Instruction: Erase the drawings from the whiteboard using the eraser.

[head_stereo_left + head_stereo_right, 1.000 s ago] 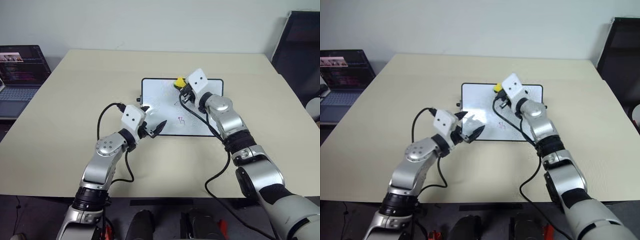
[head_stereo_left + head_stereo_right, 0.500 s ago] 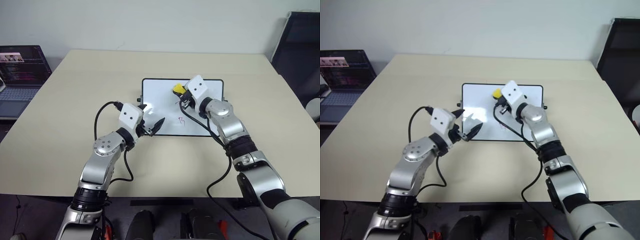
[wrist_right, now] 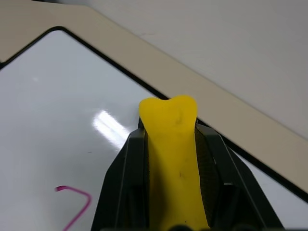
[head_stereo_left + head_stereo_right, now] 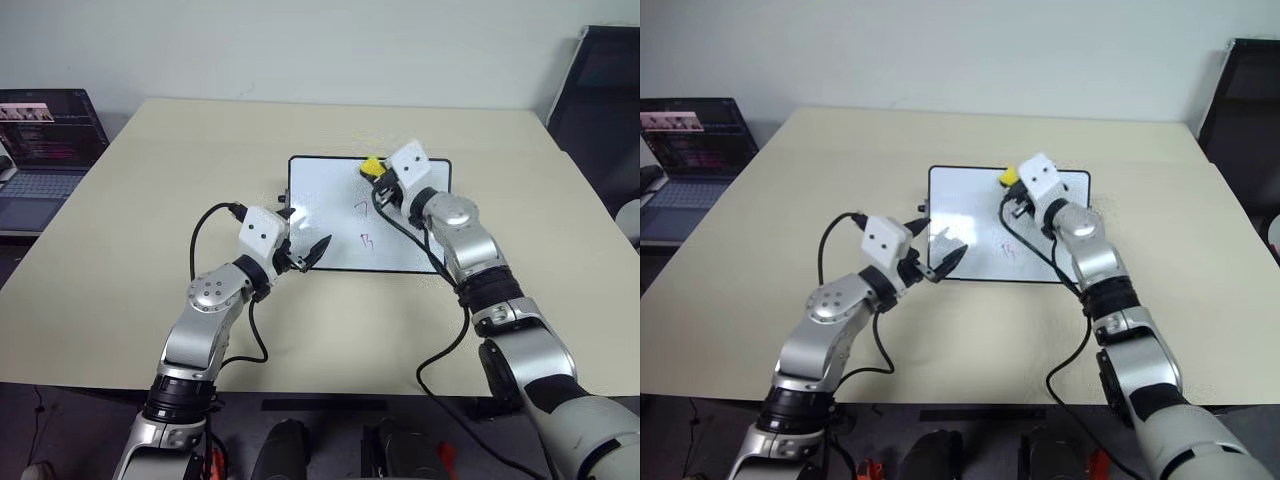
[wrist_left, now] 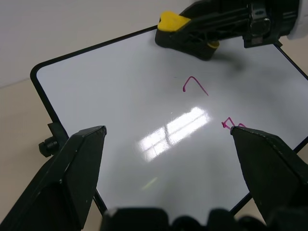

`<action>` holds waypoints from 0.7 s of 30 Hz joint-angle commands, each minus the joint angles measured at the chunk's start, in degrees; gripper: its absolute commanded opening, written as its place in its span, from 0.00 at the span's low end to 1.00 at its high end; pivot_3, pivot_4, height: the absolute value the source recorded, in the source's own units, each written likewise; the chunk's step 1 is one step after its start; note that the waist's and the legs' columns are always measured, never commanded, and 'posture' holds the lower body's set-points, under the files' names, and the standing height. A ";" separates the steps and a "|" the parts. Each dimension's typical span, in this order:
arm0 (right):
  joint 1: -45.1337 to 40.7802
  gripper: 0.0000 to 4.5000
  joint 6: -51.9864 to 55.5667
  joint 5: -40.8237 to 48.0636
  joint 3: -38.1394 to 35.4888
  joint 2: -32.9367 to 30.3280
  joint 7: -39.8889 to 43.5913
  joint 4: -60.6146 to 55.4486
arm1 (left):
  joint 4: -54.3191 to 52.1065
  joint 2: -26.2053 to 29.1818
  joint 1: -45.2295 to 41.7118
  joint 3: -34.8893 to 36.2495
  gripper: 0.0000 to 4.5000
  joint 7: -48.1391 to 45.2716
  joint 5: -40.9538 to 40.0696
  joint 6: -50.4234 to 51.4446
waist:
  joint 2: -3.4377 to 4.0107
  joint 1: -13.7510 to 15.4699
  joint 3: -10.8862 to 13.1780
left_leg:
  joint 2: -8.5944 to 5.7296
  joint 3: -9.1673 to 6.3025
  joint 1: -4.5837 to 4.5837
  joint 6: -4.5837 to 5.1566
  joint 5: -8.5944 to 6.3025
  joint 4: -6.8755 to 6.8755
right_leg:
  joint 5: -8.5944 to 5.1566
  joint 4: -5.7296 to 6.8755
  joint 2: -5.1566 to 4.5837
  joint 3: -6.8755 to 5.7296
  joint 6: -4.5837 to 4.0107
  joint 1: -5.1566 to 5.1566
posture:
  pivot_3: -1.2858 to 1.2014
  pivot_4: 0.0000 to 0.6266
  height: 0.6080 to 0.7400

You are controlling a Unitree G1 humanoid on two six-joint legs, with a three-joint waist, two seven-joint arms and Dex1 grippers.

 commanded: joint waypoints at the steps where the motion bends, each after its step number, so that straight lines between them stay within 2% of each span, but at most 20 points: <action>1: -2.31 0.21 -2.13 0.14 -1.57 -0.64 -1.86 1.94 | -0.98 -0.24 -0.79 0.09 1.00 -0.31 0.13 -1.25 | 0.00 -0.04 0.00 | 0.00 0.01 0.00 0.00 0.00 -0.01 | 0.00 0.00 0.00 0.00 0.00 0.00 | 0.52 0.24 1.00; 11: -0.59 0.21 -2.63 0.71 -0.48 0.23 -0.01 1.28 | -0.92 0.25 -0.98 0.61 1.00 -0.40 0.17 -1.29 | 0.00 -0.09 0.00 | 0.00 0.02 0.00 0.00 0.00 0.00 | 0.00 0.00 0.00 0.02 0.00 0.00 | 0.52 0.24 1.00; 17: 2.11 0.21 0.12 2.04 -1.12 0.31 1.26 -4.70 | -1.87 0.45 -0.04 0.69 1.00 -0.62 -0.10 -1.13 | 0.01 -0.10 0.00 | 0.01 -0.01 0.00 0.00 0.00 -0.01 | 0.00 0.00 0.00 0.03 0.00 -0.02 | 0.52 0.24 1.00; 21: 5.67 0.21 4.88 4.09 -1.92 -0.21 2.71 -13.13 | -2.24 0.26 0.31 0.49 1.00 -1.22 -0.41 -1.19 | 0.01 -0.03 0.00 | 0.01 -0.05 -0.02 0.00 0.00 -0.02 | 0.00 -0.02 0.00 0.01 0.00 -0.02 | 0.52 0.24 1.00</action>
